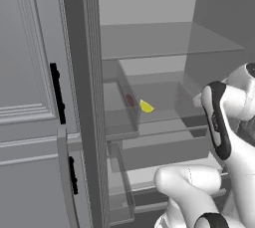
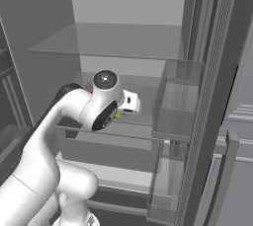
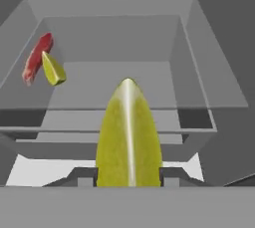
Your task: Place one lemon wedge and one steak in each tupperware on the nearby counter, to pack two identical lunches.
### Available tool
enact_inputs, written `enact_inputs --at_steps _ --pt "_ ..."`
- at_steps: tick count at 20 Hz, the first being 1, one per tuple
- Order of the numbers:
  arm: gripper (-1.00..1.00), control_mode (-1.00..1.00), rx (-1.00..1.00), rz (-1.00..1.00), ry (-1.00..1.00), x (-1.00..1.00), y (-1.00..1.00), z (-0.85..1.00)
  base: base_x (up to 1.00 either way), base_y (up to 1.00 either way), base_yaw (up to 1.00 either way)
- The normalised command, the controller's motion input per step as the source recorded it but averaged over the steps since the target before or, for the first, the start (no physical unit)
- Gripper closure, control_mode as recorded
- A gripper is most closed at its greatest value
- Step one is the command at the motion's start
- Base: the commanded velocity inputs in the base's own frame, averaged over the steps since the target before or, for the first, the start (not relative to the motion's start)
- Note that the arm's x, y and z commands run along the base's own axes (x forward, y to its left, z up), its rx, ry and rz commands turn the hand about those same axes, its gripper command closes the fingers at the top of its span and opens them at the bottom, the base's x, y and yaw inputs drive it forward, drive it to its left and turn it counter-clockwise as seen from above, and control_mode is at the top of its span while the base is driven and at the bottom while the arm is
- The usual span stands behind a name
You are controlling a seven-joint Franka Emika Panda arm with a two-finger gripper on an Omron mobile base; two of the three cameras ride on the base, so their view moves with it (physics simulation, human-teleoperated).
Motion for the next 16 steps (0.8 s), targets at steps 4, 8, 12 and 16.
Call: enact_inputs --at_steps 4,8,12,16 --pt "1.0 1.0 -0.03 0.07 0.0 -0.25 -0.04 -0.07 -0.74 0.0 0.46" --pt "1.0 1.0 0.0 0.0 0.0 0.0 0.0 0.0 -0.56 0.0 0.84" --pt "1.0 1.0 0.0 0.0 0.0 0.0 0.0 0.0 -0.51 0.06 0.85" --pt "1.0 1.0 0.0 0.0 0.0 0.0 0.0 0.0 -0.52 0.37 0.83"
